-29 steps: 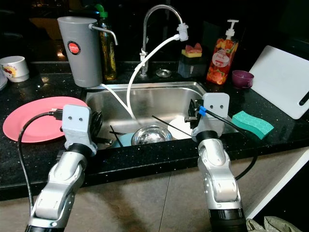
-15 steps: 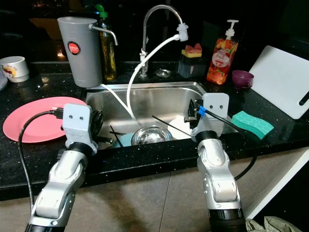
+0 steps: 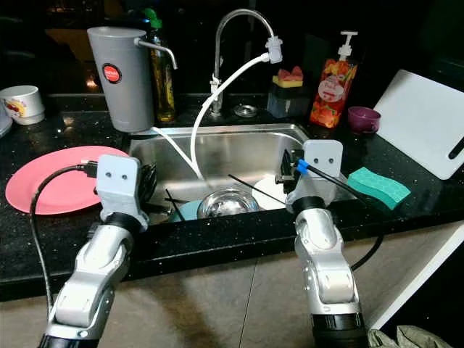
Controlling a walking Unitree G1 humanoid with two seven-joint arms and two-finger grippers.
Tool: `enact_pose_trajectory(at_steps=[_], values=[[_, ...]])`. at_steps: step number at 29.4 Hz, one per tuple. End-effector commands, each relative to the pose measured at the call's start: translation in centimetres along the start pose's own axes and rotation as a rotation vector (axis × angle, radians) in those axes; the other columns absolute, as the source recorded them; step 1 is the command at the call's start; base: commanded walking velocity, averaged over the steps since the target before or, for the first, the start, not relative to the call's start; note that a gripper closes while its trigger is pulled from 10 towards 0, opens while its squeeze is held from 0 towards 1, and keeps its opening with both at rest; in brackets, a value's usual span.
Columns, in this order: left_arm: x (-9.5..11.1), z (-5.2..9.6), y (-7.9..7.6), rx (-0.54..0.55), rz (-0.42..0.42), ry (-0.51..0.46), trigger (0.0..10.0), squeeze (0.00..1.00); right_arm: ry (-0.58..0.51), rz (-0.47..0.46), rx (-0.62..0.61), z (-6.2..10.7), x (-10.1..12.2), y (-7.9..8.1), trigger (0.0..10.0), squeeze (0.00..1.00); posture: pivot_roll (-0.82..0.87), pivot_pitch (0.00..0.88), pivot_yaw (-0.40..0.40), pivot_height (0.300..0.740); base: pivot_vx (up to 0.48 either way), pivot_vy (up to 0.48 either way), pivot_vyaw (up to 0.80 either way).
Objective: Kitchen organization
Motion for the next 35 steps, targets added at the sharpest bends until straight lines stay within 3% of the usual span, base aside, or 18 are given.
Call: enact_pose_trajectory(at_steps=[1,8,18,35], values=[[0.1,-0.1,-0.3,-0.006,0.008,-0.003,10.0,0.00,0.003,-0.007,-0.011,0.1,-0.1,-0.2,10.0,0.00,0.15,0.076,-0.069,0.740,0.000,0.000,0.00],[0.2,-0.2,-0.3,-0.004,0.009,-0.005,10.0,0.00,0.001,-0.006,-0.018,0.0,0.0,-0.5,10.0,0.00,0.15,0.079,-0.068,0.740,0.000,0.000,0.00],[0.1,-0.6,1.0,0.026,-0.014,-0.006,10.0,0.00,0.002,-0.004,-0.020,0.0,0.0,-0.6,10.0,0.00,0.15,0.088,-0.074,0.740,0.000,0.000,0.00],[0.1,-0.7,0.9,0.027,-0.011,-0.009,10.0,0.00,0.006,-0.003,-0.020,0.0,0.0,-0.6,10.0,0.00,0.15,0.091,-0.077,0.740,0.000,0.000,0.00]])
Point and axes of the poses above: a point about 5 cm out from each wrist's last joint towards the gripper, its own z axis pointing back from the gripper into the wrist, its own x axis along the axis of the wrist's last joint, y = z × x, the point moved 3 cm from there along -z, pointing out of the wrist towards the gripper, and after that the axes turned 12 degrees about -z, right-handed, at the moved point
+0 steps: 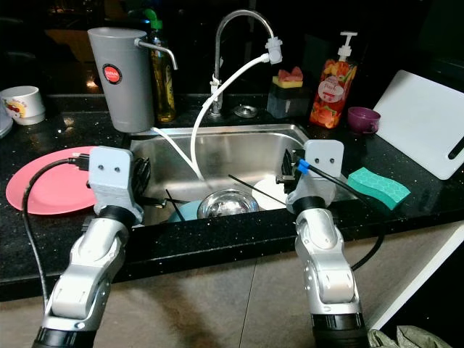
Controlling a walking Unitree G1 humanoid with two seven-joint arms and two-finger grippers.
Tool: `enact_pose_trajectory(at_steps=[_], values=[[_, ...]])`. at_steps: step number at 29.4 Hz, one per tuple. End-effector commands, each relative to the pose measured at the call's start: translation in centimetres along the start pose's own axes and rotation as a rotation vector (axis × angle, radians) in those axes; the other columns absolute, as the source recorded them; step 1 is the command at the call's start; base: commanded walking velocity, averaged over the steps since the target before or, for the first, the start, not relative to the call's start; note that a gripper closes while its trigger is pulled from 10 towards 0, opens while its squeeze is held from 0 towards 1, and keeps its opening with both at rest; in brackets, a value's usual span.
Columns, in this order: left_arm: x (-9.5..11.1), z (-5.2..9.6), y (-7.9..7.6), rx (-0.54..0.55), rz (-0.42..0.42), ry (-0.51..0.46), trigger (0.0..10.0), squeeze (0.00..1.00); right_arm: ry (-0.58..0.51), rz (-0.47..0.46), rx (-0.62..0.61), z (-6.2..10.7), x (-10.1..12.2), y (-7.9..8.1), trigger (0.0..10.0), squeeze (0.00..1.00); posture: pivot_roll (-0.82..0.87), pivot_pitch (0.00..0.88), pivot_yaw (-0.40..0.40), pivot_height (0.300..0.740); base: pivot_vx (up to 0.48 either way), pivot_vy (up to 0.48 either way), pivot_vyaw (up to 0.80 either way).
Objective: Kitchen organization
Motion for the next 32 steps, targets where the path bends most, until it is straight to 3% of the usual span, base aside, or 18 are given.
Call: enact_pose_trajectory(at_steps=[1,32], values=[[-0.09,-0.12,-0.28,-0.007,0.000,0.000,10.0,0.00,0.008,-0.002,-0.014,0.03,-0.09,-0.40,10.0,0.00,0.15,0.091,-0.077,0.740,0.000,0.000,0.00],[-0.03,-0.16,-0.42,-0.005,0.005,-0.002,10.0,0.00,0.002,-0.003,-0.009,-0.18,0.07,-0.31,10.0,0.00,0.15,0.087,-0.084,0.740,0.000,0.000,0.00]])
Point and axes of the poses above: a point about 5 cm out from each wrist's last joint towards the gripper, its own z axis pointing back from the gripper into the wrist, its own x axis along the axis of the wrist's last joint, y = z × x, the point moved 3 cm from there along -z, pointing out of the wrist towards the gripper, and after that the axes turned 12 degrees about -z, right-handed, at the moved point
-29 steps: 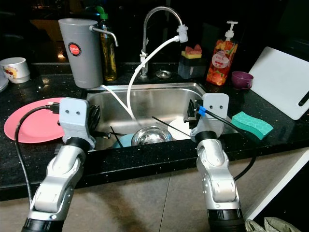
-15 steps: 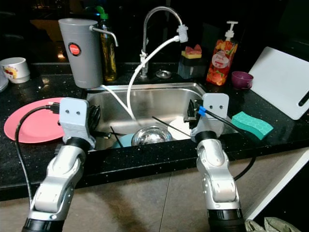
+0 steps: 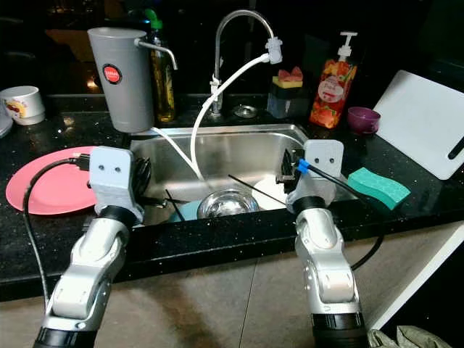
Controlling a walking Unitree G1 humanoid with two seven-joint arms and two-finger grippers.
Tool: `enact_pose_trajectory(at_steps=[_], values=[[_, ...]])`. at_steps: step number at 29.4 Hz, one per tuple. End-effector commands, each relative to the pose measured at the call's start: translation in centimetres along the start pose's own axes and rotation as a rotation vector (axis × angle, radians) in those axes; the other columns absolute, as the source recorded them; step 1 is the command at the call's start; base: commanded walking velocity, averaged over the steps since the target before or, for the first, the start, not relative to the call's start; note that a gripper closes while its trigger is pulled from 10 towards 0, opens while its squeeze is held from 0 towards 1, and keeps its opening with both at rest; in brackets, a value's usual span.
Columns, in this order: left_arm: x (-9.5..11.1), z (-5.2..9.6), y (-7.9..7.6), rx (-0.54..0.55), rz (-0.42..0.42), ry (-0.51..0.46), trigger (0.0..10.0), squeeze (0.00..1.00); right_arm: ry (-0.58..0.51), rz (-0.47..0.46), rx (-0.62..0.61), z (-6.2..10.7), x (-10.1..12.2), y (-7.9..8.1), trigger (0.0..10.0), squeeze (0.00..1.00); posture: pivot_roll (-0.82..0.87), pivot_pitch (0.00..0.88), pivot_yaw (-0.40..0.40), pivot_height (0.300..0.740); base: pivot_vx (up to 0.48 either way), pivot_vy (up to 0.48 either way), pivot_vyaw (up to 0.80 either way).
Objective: Kitchen organization
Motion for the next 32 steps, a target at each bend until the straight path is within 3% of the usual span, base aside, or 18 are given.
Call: enact_pose_trajectory(at_steps=[1,32], values=[[0.09,-0.15,-0.30,-0.005,0.001,-0.008,10.0,0.00,0.005,-0.002,-0.013,-0.04,-0.06,-0.40,10.0,0.00,0.15,0.087,-0.084,0.740,0.000,0.000,0.00],[0.20,-0.26,-0.42,-0.008,0.001,-0.015,10.0,0.00,0.007,-0.007,-0.006,-0.17,-0.14,-0.21,10.0,0.00,0.15,0.077,-0.085,0.740,0.000,0.000,0.00]])
Point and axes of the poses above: a point about 5 cm out from each wrist's last joint towards the gripper, its own z axis pointing back from the gripper into the wrist, its own x axis along the axis of the wrist's last joint, y = z × x, the point moved 3 cm from there along -z, pointing out of the wrist towards the gripper, and after that the axes turned 12 degrees about -z, right-handed, at the moved point
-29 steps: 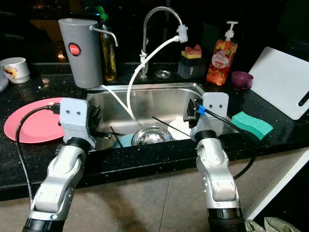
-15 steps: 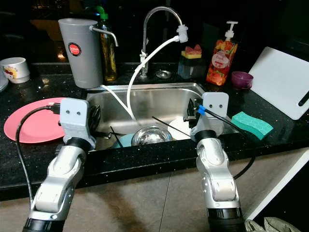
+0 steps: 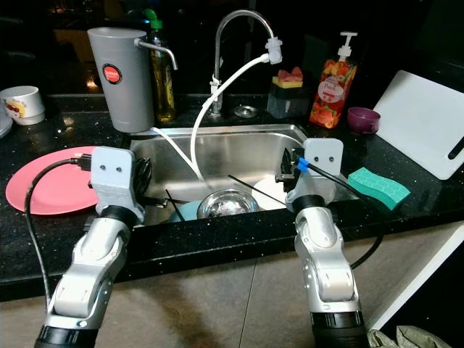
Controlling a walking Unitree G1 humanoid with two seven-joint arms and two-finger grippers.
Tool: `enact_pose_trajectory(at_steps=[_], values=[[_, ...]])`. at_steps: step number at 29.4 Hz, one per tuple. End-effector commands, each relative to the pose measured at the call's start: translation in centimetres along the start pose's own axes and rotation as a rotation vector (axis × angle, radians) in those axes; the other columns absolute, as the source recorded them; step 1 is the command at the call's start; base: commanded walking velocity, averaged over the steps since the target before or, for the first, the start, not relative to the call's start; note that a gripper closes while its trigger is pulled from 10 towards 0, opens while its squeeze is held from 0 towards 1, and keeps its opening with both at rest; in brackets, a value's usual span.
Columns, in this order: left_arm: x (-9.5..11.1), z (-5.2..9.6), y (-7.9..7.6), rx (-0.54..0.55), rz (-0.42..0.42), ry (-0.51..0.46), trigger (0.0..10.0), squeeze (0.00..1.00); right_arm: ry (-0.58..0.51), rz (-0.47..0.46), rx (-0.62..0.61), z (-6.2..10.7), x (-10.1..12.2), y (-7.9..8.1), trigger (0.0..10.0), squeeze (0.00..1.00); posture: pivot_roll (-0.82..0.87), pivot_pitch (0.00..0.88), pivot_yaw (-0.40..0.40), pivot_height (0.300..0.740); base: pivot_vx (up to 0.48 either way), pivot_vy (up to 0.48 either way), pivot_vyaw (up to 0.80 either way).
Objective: Kitchen organization
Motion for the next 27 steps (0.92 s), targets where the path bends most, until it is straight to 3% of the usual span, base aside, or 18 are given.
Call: enact_pose_trajectory(at_steps=[1,27], values=[[0.26,-0.12,-0.36,-0.008,0.000,-0.012,10.0,0.00,0.005,-0.007,-0.008,-0.13,-0.11,-0.23,10.0,0.00,0.15,0.077,-0.085,0.740,0.000,0.000,0.00],[0.37,-0.13,-0.49,-0.012,0.000,-0.019,10.0,0.00,-0.001,-0.011,-0.006,-0.27,-0.02,-0.13,10.0,0.00,0.16,0.067,-0.084,0.740,0.000,0.000,0.00]])
Point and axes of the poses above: a point about 5 cm out from each wrist's last joint towards the gripper, its own z axis pointing back from the gripper into the wrist, its own x axis along the axis of the wrist's last joint, y = z × x, the point moved 3 cm from there along -z, pointing out of the wrist towards the gripper, and after that the axes turned 12 degrees about -z, right-handed, at the moved point
